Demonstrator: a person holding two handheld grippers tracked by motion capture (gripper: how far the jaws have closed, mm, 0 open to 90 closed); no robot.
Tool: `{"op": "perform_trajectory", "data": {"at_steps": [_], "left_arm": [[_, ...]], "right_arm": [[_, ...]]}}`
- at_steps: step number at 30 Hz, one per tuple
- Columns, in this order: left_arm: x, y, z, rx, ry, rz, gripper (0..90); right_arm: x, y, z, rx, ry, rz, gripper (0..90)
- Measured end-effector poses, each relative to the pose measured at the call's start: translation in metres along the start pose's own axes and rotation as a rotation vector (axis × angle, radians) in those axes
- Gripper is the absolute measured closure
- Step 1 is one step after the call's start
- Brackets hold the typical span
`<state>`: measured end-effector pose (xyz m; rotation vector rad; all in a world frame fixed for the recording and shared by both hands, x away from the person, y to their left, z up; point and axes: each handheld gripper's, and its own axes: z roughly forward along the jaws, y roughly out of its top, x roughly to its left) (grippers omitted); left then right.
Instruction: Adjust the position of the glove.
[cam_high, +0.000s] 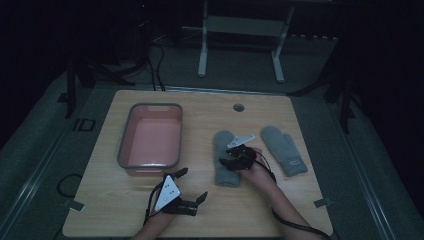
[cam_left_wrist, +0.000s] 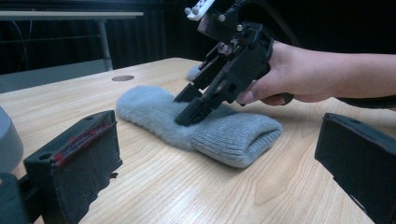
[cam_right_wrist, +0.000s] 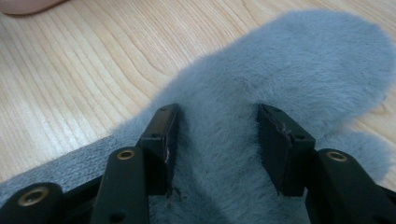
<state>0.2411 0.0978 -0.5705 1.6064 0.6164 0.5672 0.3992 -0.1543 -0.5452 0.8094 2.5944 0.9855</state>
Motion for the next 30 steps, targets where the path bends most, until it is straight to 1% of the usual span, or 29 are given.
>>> {"op": "perform_trajectory", "data": {"at_steps": [4,6,7,9,11,12,13,14,15,16,18,19,20,21,22,23,24,25,26,27,28,29,30], "left_arm": [[0.0,0.0,0.0,-0.001,0.0,0.001,0.3],[0.0,0.0,0.0,0.0,0.0,0.0,0.2],[0.0,0.0,0.0,-0.001,0.0,0.001,0.2],[0.0,0.0,0.0,0.0,0.0,0.0,0.2],[0.0,0.0,0.0,-0.001,0.0,0.0,0.3],[0.0,0.0,0.0,-0.001,0.0,0.0,0.2],[0.0,0.0,0.0,0.0,0.001,0.0,0.2],[0.0,0.0,0.0,0.0,0.001,0.0,0.2],[0.0,0.0,0.0,0.0,0.001,0.0,0.2],[0.0,0.0,0.0,-0.001,0.001,0.0,0.2],[0.0,0.0,0.0,-0.001,0.002,0.0,0.2],[0.0,0.0,0.0,-0.001,0.002,0.0,0.2],[0.0,0.0,0.0,-0.001,0.002,-0.001,0.3],[0.0,0.0,0.0,-0.001,0.002,-0.001,0.2],[0.0,0.0,0.0,-0.001,0.002,-0.001,0.2],[0.0,0.0,0.0,-0.002,0.002,-0.001,0.2],[0.0,0.0,0.0,-0.002,0.001,-0.001,0.2],[0.0,0.0,0.0,-0.002,0.001,-0.002,0.2],[0.0,0.0,0.0,-0.002,0.002,-0.002,0.2],[0.0,0.0,0.0,-0.002,0.002,-0.002,0.2],[0.0,0.0,0.0,-0.002,0.002,-0.003,0.2],[0.0,0.0,0.0,-0.002,0.002,-0.003,0.3],[0.0,0.0,0.0,-0.002,0.002,-0.004,0.2]], "right_arm": [[-0.002,0.001,0.001,-0.003,0.011,-0.003,48.6],[-0.002,0.003,-0.004,-0.004,0.015,0.011,45.3],[-0.002,0.004,-0.007,-0.012,0.02,0.004,44.6],[-0.002,0.007,-0.016,-0.025,0.014,0.003,43.8],[-0.004,0.009,-0.027,-0.049,0.009,0.009,43.2],[-0.004,0.009,-0.027,-0.049,0.009,0.009,43.2],[-0.007,0.009,-0.033,-0.062,-0.001,0.005,42.6],[-0.012,0.008,-0.047,-0.092,-0.017,0.016,41.8],[-0.012,0.008,-0.047,-0.092,-0.017,0.016,41.8],[-0.02,0.005,-0.061,-0.11,-0.041,0.024,41.7],[-0.031,0.0,-0.075,-0.118,-0.076,0.041,41.8],[-0.031,0.0,-0.075,-0.118,-0.076,0.041,41.8],[-0.043,-0.008,-0.087,-0.124,-0.111,0.061,43.0],[-0.05,-0.013,-0.093,-0.127,-0.129,0.074,44.6],[-0.05,-0.013,-0.093,-0.127,-0.129,0.074,44.6],[-0.062,-0.023,-0.105,-0.137,-0.161,0.098,47.8],[-0.062,-0.023,-0.105,-0.137,-0.161,0.098,47.8],[-0.073,-0.033,-0.117,-0.142,-0.195,0.122,48.9],[-0.078,-0.038,-0.121,-0.137,-0.209,0.143,50.6],[-0.078,-0.038,-0.121,-0.137,-0.209,0.143,50.6],[-0.083,-0.043,-0.126,-0.135,-0.227,0.157,51.5],[-0.092,-0.053,-0.131,-0.124,-0.241,0.192,53.5],[-0.097,-0.058,-0.133,-0.121,-0.246,0.213,53.9]]}}
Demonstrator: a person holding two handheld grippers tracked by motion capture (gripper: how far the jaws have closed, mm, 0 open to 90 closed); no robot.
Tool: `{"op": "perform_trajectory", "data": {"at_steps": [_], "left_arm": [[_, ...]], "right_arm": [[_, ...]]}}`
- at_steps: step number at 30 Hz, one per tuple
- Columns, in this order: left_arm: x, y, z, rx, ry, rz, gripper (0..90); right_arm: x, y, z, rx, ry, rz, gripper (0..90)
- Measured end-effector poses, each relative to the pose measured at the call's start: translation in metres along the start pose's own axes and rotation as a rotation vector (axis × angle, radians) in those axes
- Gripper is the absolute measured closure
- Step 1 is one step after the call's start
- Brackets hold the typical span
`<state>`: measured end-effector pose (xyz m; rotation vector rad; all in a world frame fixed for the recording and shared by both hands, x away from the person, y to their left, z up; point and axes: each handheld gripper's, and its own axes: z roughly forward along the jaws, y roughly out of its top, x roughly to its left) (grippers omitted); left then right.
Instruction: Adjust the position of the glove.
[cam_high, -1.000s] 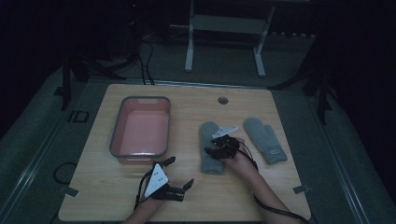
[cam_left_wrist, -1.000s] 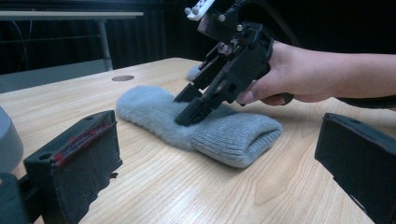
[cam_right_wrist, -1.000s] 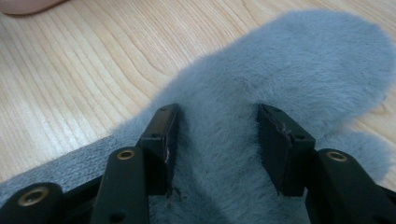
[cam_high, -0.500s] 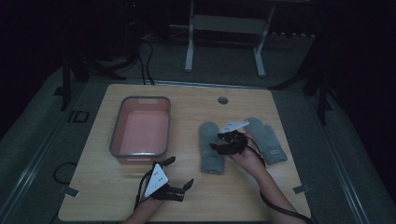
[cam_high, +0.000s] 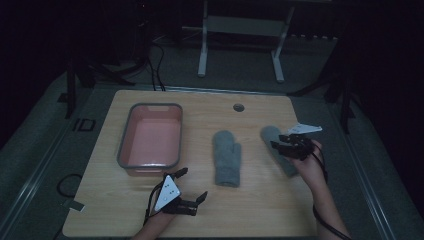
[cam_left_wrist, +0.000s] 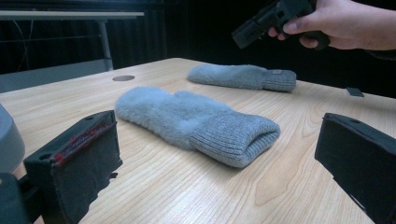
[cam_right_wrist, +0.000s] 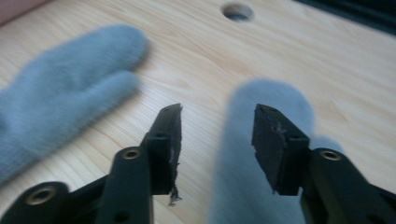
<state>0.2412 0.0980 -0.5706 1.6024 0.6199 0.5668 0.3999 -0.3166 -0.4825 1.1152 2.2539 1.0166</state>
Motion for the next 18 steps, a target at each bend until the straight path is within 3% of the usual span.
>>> {"op": "perform_trajectory", "data": {"at_steps": [4,8,14,18], "left_arm": [[0.0,0.0,0.0,-0.001,0.0,0.002,0.2],[0.0,0.0,0.0,0.0,0.001,-0.001,0.3],[0.0,0.0,0.0,-0.001,0.0,-0.004,0.3],[0.001,0.0,0.0,-0.001,0.0,-0.007,0.3]], "right_arm": [[-0.013,-0.011,-0.001,0.012,-0.022,0.029,53.4],[-0.025,-0.024,0.005,0.033,-0.056,0.1,51.3],[-0.031,-0.034,0.022,0.083,-0.086,0.168,46.2],[-0.03,-0.038,0.034,0.117,-0.108,0.185,46.1]]}}
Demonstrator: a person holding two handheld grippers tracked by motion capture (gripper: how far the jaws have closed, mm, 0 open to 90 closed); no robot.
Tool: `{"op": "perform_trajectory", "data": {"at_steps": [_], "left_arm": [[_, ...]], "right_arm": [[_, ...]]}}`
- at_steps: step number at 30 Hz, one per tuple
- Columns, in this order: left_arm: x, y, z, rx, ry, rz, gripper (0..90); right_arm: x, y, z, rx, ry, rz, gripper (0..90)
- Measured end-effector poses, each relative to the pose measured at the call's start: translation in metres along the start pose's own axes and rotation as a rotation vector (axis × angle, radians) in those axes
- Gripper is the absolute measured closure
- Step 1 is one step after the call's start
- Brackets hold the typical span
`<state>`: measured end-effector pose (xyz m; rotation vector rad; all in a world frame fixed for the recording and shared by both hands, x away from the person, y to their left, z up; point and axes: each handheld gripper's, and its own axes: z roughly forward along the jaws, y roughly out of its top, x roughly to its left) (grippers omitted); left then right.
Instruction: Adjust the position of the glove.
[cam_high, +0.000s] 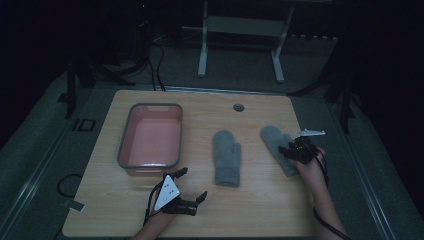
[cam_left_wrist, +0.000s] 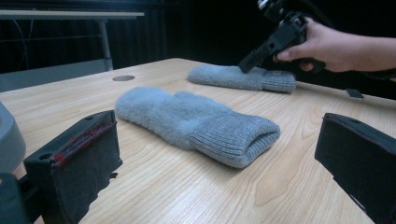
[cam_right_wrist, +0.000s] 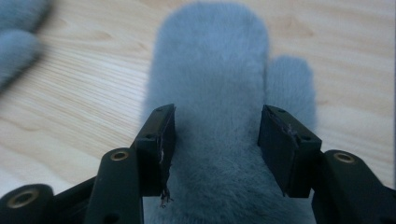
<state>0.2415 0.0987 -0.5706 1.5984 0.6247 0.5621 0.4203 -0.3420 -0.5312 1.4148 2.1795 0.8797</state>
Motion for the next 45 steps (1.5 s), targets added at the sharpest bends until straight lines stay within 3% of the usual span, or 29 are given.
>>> {"op": "perform_trajectory", "data": {"at_steps": [2,7,11,14,16,17,22,24,26,27,28,31,33,43,45], "left_arm": [[0.0,0.0,0.0,0.0,-0.001,0.001,0.3],[0.0,0.0,0.0,0.002,0.0,0.003,0.2],[-0.001,0.0,0.0,0.002,-0.001,0.006,0.2],[-0.001,0.0,0.0,0.005,-0.001,0.006,0.2],[-0.001,0.0,0.001,0.006,-0.001,0.006,0.2],[-0.001,0.0,0.001,0.007,-0.002,0.008,0.2],[-0.002,0.001,0.002,0.024,-0.008,0.019,0.2],[-0.003,0.001,0.002,0.03,-0.011,0.023,0.2],[-0.003,0.002,0.002,0.032,-0.013,0.024,0.2],[-0.004,0.002,0.003,0.03,-0.014,0.031,0.2],[-0.004,0.003,0.003,0.03,-0.017,0.029,0.2],[-0.006,0.004,0.003,0.026,-0.022,0.03,0.2],[-0.008,0.004,0.004,0.029,-0.025,0.034,0.2],[-0.01,0.003,0.008,0.031,-0.044,0.045,0.2],[-0.011,0.004,0.009,0.031,-0.04,0.042,0.2]], "right_arm": [[0.002,-0.002,0.006,0.018,-0.018,-0.004,48.8],[0.014,-0.003,0.01,0.036,-0.065,-0.071,58.0],[0.016,-0.004,0.011,0.024,-0.073,-0.064,63.7],[0.018,-0.005,0.01,0.016,-0.082,-0.03,75.2],[0.019,-0.005,0.01,0.016,-0.084,-0.017,77.5],[0.019,-0.004,0.008,0.018,-0.093,0.026,80.7],[0.025,-0.003,0.005,0.009,-0.126,0.074,82.4],[0.029,-0.002,0.002,0.006,-0.141,0.124,82.7],[0.029,-0.002,0.002,0.006,-0.141,0.124,82.7],[0.037,0.0,-0.003,0.006,-0.164,0.179,82.7],[0.037,0.0,-0.003,0.006,-0.164,0.179,82.7],[0.047,0.0,-0.007,-0.001,-0.164,0.25,82.6],[0.051,0.001,-0.007,-0.004,-0.166,0.262,82.6],[0.105,0.017,-0.02,-0.036,-0.169,0.284,82.9],[0.108,0.019,-0.021,-0.04,-0.165,0.286,82.8]]}}
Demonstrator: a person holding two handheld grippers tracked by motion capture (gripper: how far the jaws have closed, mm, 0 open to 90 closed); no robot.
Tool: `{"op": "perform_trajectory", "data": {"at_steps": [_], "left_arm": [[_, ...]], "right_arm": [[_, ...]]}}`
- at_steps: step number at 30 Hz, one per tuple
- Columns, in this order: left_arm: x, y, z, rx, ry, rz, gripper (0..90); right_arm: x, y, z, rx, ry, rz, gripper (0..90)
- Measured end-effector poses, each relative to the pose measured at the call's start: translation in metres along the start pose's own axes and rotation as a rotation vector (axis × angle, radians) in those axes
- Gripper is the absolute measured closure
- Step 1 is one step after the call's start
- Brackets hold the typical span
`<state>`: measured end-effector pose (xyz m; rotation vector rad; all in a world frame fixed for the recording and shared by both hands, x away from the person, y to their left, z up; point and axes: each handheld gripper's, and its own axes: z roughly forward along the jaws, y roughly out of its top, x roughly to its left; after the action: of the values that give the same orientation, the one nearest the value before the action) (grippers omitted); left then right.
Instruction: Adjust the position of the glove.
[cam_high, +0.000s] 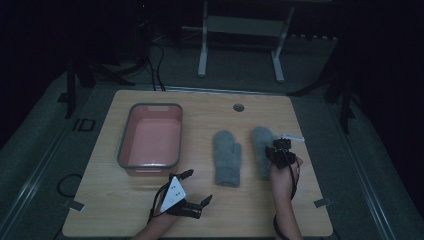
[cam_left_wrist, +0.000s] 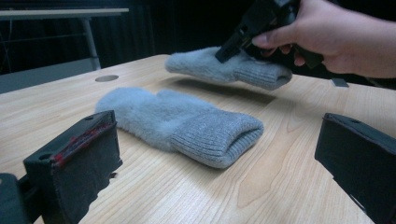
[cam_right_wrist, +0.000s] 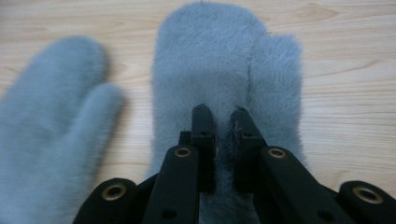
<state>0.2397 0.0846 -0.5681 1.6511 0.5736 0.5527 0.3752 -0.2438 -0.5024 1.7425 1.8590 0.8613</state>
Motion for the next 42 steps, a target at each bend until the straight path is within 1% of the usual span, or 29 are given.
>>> {"op": "perform_trajectory", "data": {"at_steps": [1,3,5,6,7,10,11,12,13,14,15,16,22,23,24,25,26,28,29,31,32,34,35,36,37,39,40,42], "left_arm": [[0.0,0.0,0.0,-0.002,-0.001,0.001,0.2],[-0.001,0.002,0.0,-0.002,-0.002,0.009,0.2],[-0.003,0.003,0.001,-0.001,0.003,0.025,0.2],[-0.003,0.003,0.001,-0.004,0.005,0.028,0.2],[-0.003,0.004,0.001,-0.007,0.006,0.029,0.2],[-0.003,0.005,0.002,-0.015,-0.001,0.021,0.2],[-0.004,0.005,0.002,-0.015,0.001,0.022,0.2],[-0.004,0.006,0.003,-0.019,0.002,0.019,0.2],[-0.004,0.006,0.003,-0.02,0.004,0.016,0.2],[-0.005,0.007,0.003,-0.025,0.006,0.011,0.2],[-0.005,0.007,0.003,-0.029,0.003,0.01,0.2],[-0.006,0.008,0.003,-0.032,0.005,0.006,0.2],[-0.009,0.012,0.003,-0.048,0.012,0.007,0.2],[-0.009,0.012,0.003,-0.048,0.012,0.007,0.2],[-0.01,0.014,0.003,-0.058,0.021,0.013,0.2],[-0.01,0.014,0.003,-0.062,0.027,0.013,0.2],[-0.01,0.015,0.003,-0.064,0.03,0.012,0.2],[-0.009,0.016,0.005,-0.063,0.032,0.013,0.2],[-0.009,0.016,0.005,-0.061,0.033,0.011,0.2],[-0.008,0.016,0.006,-0.065,0.027,0.007,0.2],[-0.008,0.017,0.006,-0.065,0.029,0.012,0.3],[-0.006,0.017,0.007,-0.077,0.014,0.004,0.2],[-0.006,0.016,0.007,-0.074,0.015,0.005,0.3],[-0.005,0.016,0.007,-0.075,0.013,0.005,0.2],[-0.005,0.016,0.008,-0.077,0.009,0.0,0.3],[-0.005,0.016,0.008,-0.077,0.013,-0.001,0.2],[-0.005,0.016,0.008,-0.077,0.012,-0.003,0.2],[-0.006,0.015,0.007,-0.075,0.017,0.0,0.2]], "right_arm": [[0.008,0.002,-0.002,-0.005,0.005,0.001,82.8],[0.018,0.002,-0.003,-0.008,0.005,-0.002,82.7],[0.027,0.003,-0.003,-0.008,0.023,0.004,82.8],[0.027,0.003,-0.003,-0.008,0.023,0.004,82.8],[0.032,0.003,-0.002,-0.002,0.027,0.004,82.8],[0.046,0.003,-0.002,0.009,0.038,0.001,82.8],[0.053,0.003,-0.003,0.007,0.042,0.008,82.8],[0.053,0.003,-0.003,0.007,0.042,0.008,82.8],[0.057,0.004,-0.005,0.002,0.046,0.008,82.8],[0.063,0.004,-0.007,-0.005,0.057,0.021,82.8],[0.063,0.004,-0.007,-0.005,0.057,0.021,82.8],[0.067,0.004,-0.008,-0.008,0.063,0.028,82.8],[0.095,0.003,-0.008,-0.005,0.086,0.033,82.8],[0.095,0.003,-0.008,-0.005,0.086,0.033,82.8],[0.099,0.003,-0.008,-0.003,0.087,0.031,82.7],[0.108,0.004,-0.009,-0.003,0.091,0.031,82.7],[0.111,0.004,-0.009,-0.003,0.089,0.03,82.8],[0.118,0.004,-0.01,0.0,0.076,0.032,82.8],[0.121,0.004,-0.01,0.0,0.062,0.023,82.8],[0.127,0.003,-0.011,-0.008,0.061,0.01,82.7],[0.128,0.001,-0.01,-0.007,0.054,0.007,82.8],[0.128,-0.003,-0.005,0.013,0.065,0.023,82.7],[0.129,-0.005,-0.002,0.022,0.058,0.021,82.7],[0.129,-0.008,0.002,0.035,0.065,0.028,82.6],[0.13,-0.01,0.004,0.038,0.063,0.024,82.5],[0.131,-0.013,0.01,0.042,0.048,0.023,82.3],[0.131,-0.014,0.012,0.05,0.046,0.026,82.1],[0.131,-0.016,0.015,0.046,0.045,0.022,81.2]]}}
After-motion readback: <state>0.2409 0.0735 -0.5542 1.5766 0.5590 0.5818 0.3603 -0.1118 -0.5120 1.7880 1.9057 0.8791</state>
